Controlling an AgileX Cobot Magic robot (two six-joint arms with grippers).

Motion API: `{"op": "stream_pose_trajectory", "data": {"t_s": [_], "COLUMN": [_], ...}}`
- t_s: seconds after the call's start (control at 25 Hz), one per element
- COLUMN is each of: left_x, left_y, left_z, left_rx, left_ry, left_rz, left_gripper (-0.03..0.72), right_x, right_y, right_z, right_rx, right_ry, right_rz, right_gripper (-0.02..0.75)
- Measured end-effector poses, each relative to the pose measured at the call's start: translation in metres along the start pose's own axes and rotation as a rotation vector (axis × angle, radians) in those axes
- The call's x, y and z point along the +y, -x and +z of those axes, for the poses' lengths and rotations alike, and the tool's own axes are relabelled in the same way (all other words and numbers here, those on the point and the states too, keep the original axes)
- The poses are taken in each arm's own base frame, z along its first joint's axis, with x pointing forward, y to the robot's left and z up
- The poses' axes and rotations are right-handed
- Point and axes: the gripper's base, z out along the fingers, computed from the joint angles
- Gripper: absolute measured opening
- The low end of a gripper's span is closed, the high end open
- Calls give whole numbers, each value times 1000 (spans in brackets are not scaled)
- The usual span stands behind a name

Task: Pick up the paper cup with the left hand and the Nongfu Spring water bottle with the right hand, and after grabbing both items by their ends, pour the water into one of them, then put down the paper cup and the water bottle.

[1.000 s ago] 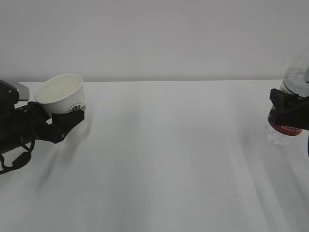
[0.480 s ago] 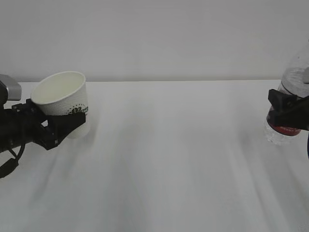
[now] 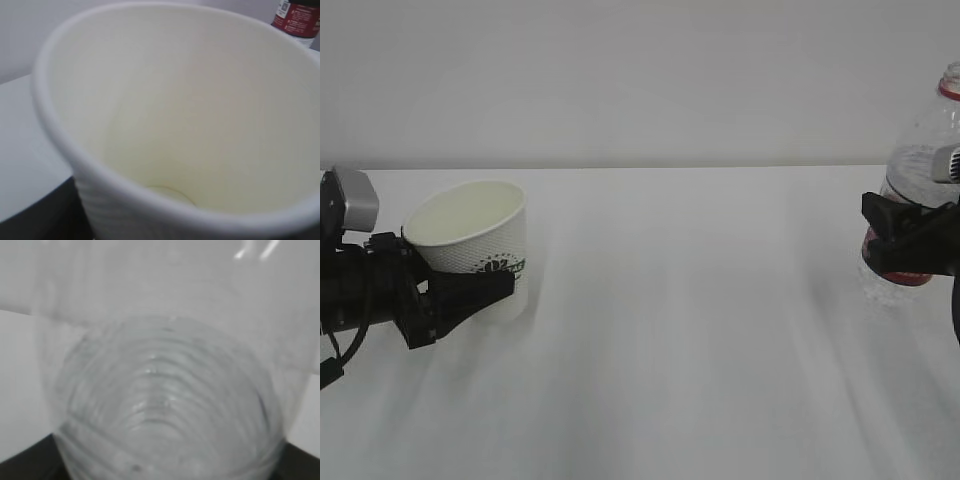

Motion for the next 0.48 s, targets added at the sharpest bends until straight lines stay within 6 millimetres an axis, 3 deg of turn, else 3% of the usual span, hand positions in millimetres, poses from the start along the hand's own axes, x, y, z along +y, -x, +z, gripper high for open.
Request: {"op": "stream_pose_trajectory", "data": {"t_s": [0.48], "left_x": [-31], "left_y": [0], "left_z": [20], "left_rx": [32], "left_ry": [-153], "left_rz": [46], "left_gripper": [529], "right_x": [10], "right_y": [-1], "right_z": [-1], "right_rx": [10], "right_ry": [111], "right_rz": [-78], "right_gripper": [476]}}
